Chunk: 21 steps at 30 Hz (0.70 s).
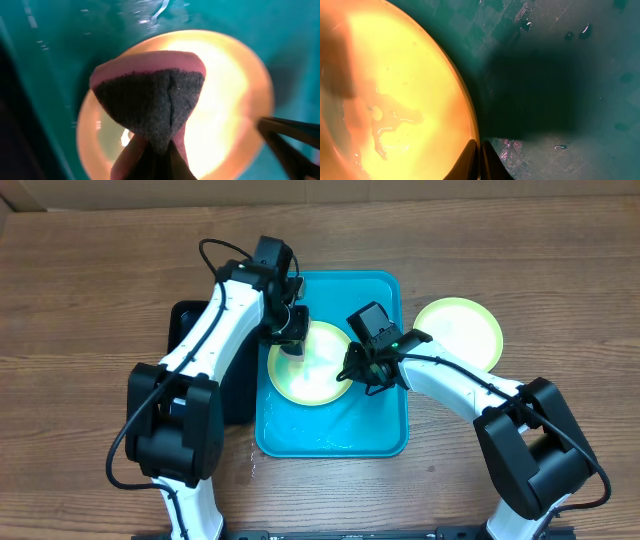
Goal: Clean dirty plates on tray and stack at the side
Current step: 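Continue wiping the plate in circles with the left-held sponge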
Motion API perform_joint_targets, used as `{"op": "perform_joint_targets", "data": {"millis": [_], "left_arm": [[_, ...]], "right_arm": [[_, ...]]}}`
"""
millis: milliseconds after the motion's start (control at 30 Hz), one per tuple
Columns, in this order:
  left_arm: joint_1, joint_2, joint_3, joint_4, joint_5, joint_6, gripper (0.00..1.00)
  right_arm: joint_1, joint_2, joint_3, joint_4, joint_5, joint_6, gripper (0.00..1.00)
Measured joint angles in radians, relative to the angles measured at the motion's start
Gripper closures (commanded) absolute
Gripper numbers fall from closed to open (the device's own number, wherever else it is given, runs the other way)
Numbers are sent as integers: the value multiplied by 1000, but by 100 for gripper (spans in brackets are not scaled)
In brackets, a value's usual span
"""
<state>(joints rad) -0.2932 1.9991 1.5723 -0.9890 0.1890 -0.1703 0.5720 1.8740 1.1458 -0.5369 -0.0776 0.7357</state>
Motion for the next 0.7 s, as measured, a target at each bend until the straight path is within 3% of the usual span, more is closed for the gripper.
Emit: {"op": "perform_joint_targets", "data": {"millis": [400,567,700], "left_arm": [[-26,32,-129,119,-109,-19,95],[-26,42,-139,130,-90,-18,96],[-19,47,-139,129,8,5,96]], "right_arm": [[0,0,0,3,-2,0,96],[0,0,0,2,-2,0,96],[0,0,0,2,-1,0,96]]}}
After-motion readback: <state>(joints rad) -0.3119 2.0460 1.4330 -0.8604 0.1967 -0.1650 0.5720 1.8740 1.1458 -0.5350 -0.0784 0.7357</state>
